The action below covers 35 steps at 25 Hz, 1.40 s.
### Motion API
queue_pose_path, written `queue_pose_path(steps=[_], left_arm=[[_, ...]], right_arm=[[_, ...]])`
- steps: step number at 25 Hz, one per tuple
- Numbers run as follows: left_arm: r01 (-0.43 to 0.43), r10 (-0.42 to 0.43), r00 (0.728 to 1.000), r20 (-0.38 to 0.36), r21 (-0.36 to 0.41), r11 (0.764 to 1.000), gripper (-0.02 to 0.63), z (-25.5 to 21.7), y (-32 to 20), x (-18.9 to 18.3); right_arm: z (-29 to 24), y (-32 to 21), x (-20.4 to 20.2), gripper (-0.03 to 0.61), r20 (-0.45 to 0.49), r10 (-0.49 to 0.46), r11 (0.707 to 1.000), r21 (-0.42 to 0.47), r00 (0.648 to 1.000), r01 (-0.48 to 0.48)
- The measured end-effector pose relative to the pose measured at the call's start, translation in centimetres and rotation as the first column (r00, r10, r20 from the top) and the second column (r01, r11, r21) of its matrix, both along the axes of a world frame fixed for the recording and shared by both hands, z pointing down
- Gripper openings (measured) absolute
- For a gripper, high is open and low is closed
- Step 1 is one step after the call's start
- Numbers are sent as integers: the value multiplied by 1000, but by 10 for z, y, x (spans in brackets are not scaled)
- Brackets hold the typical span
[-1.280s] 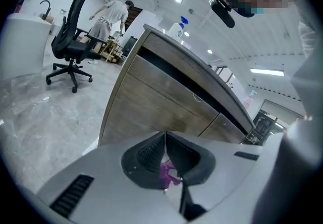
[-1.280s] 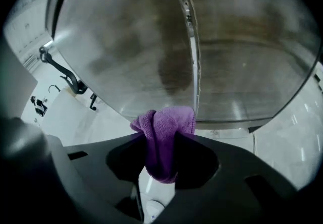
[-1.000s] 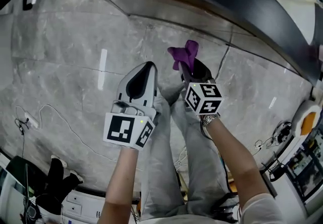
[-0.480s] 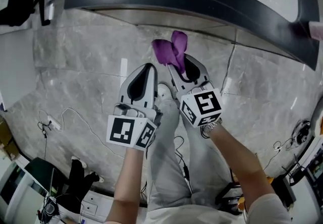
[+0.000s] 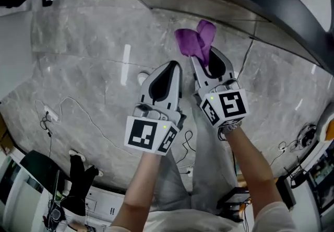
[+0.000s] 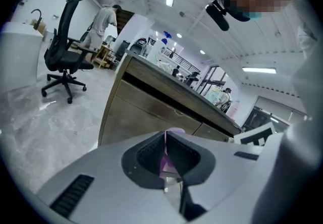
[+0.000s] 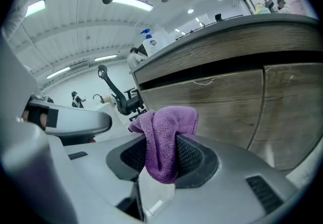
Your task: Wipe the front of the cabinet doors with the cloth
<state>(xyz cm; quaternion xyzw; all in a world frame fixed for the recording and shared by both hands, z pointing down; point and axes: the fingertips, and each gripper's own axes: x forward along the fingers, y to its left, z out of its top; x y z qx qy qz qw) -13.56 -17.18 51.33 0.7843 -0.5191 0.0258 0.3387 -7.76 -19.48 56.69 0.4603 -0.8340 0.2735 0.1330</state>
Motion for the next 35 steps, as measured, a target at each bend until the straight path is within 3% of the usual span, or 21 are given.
queue_pose_path(steps=[5,10,17,22,27,35], left_arm=[[-90,91,996,-20,16,996,17,5,-17,-58],[-72,72,997,-25,29,997,17,5,-52,-120],[-21,22,999,-27,31,999,17,17,-75,-170],[-26,27,999,-22,22,999,17,26,-77,-161],[-21,21,1000,-15,10,1000,17,32,-71,-140],[-70,70,998,-1,11,997,17,22,-52,-67]], right_arm=[[1,-33,-82,135,-21,-2,995,96,1000,4],[-17,-71,-152,137,70,18,992,120,997,-26],[-30,-111,-193,137,62,-17,984,178,998,6],[-34,-137,-178,136,70,11,979,201,998,-25],[-31,-141,-151,137,123,51,985,159,991,-70],[-22,-123,-57,137,198,157,983,63,968,-173]])
